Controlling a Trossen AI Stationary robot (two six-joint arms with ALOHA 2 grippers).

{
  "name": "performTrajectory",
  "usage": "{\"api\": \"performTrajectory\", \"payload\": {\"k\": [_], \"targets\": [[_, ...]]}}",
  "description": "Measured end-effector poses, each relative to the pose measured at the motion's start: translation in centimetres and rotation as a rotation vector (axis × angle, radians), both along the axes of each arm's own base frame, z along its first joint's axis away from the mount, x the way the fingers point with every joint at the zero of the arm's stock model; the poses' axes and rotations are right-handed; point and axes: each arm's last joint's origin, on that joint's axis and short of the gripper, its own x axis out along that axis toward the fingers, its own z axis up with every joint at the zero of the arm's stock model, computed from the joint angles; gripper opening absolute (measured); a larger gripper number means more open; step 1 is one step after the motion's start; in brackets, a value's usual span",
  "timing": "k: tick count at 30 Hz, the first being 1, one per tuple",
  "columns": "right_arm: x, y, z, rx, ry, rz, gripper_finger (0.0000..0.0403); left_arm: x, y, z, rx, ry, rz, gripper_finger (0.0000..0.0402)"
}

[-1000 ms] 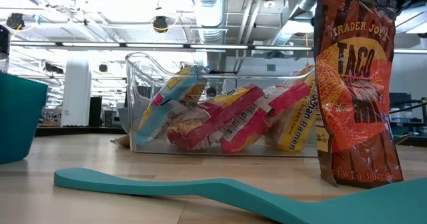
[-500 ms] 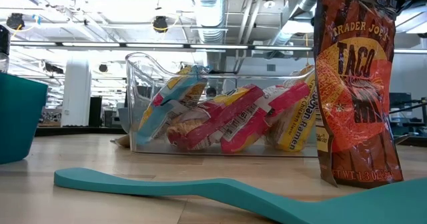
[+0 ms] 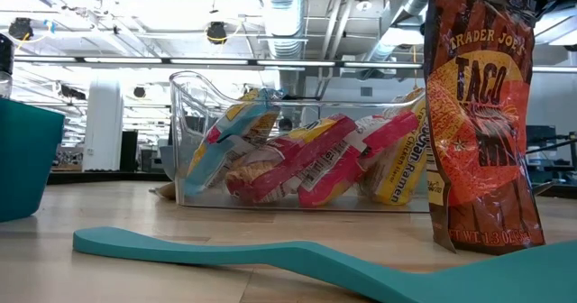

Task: Pick & Place Food Item
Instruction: Put the black spice can into the dark blue bin

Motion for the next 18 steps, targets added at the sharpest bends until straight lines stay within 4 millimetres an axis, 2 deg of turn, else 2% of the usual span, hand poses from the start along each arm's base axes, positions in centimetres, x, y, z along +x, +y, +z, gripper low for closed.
{"api": "performTrajectory", "payload": {"k": [5,18], "targets": [[0.0,0.0,0.0,0.0,0.0,0.0,0.001,-0.2,-0.3,-1.4,0.067,0.045,-0.011,0.0289],[0.0,0.0,0.0,0.0,0.0,0.0,0.001,-0.9,-0.4,-2.4,0.169,0.057,-0.121,0.0289]]}}
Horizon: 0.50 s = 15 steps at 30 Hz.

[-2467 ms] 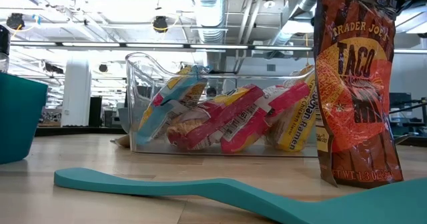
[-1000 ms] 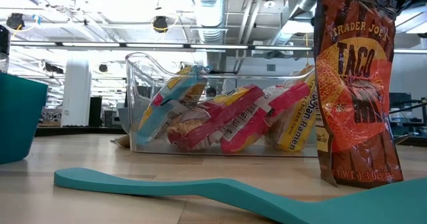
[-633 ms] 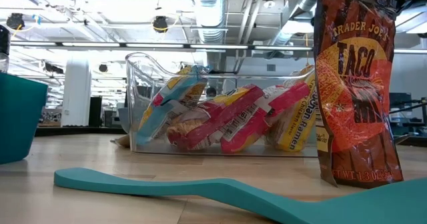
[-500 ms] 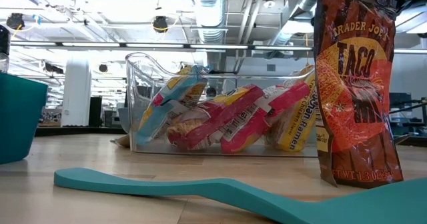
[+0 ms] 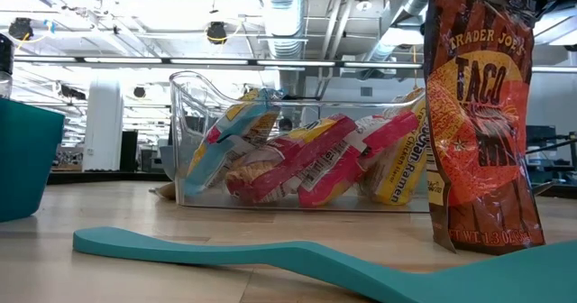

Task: Pick & Place Food Item
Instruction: Put the black spice can into the dark blue bin

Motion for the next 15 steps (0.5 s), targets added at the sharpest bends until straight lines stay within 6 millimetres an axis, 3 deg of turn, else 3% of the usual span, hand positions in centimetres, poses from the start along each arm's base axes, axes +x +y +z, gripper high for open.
{"api": "performTrajectory", "payload": {"k": [15], "targets": [[0.0,0.0,0.0,0.0,0.0,0.0,0.001,0.1,-0.2,-2.4,0.057,0.012,-0.045,0.0289]]}}
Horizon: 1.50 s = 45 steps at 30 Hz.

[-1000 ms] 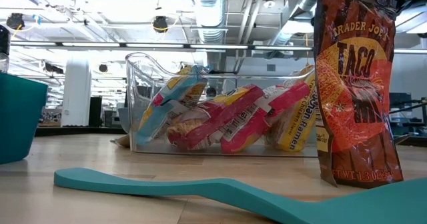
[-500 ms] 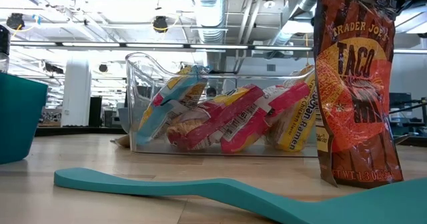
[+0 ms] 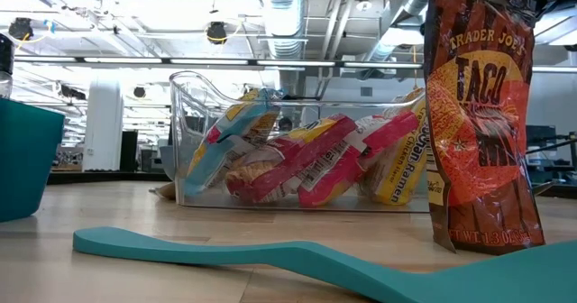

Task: Pick & Place Food Item
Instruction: Put the black spice can into the dark blue bin

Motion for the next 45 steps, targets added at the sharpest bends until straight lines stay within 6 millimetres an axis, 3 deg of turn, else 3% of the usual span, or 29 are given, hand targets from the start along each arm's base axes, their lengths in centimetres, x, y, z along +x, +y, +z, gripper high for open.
{"api": "performTrajectory", "payload": {"k": [5,19,26,45], "targets": [[0.0,0.0,0.0,0.0,0.0,0.0,0.001,0.2,-0.3,-1.1,0.026,0.021,-0.003,0.0289],[0.0,0.0,0.0,0.0,0.0,0.0,0.001,0.3,-0.5,-1.1,0.018,0.008,-0.025,0.0289],[0.0,0.0,0.0,0.0,0.0,0.0,0.001,0.3,-0.3,-2.5,-0.009,-0.007,-0.023,0.0289],[0.0,0.0,0.0,0.0,0.0,0.0,0.001,0.1,0.1,-3.6,-0.008,-0.024,-0.03,0.0289]]}}
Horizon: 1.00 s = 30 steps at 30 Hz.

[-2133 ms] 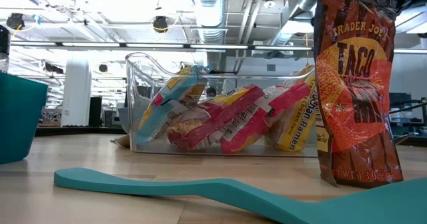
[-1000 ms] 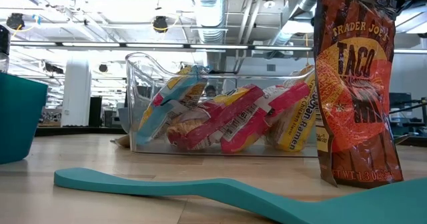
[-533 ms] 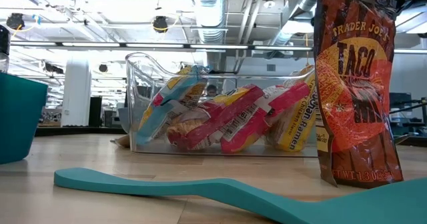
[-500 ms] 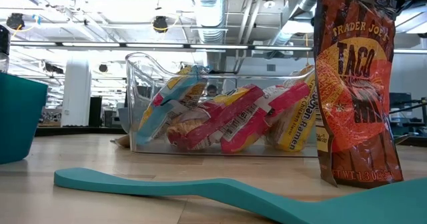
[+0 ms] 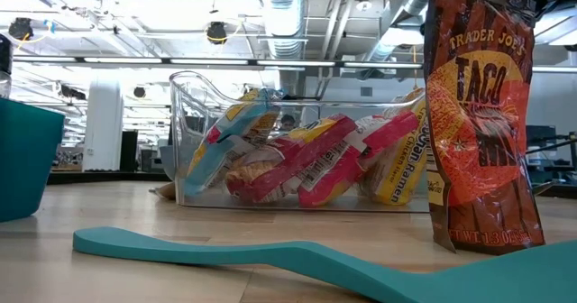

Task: Pick & Place Food Item
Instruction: Put the black spice can into the dark blue bin

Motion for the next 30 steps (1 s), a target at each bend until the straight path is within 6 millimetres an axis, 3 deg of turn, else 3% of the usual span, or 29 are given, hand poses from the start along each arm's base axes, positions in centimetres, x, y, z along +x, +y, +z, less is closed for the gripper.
{"api": "performTrajectory", "payload": {"k": [30], "targets": [[0.0,0.0,0.0,0.0,0.0,0.0,0.001,0.06,0.13,0.33,0.014,0.021,-0.025,0.0289]]}}
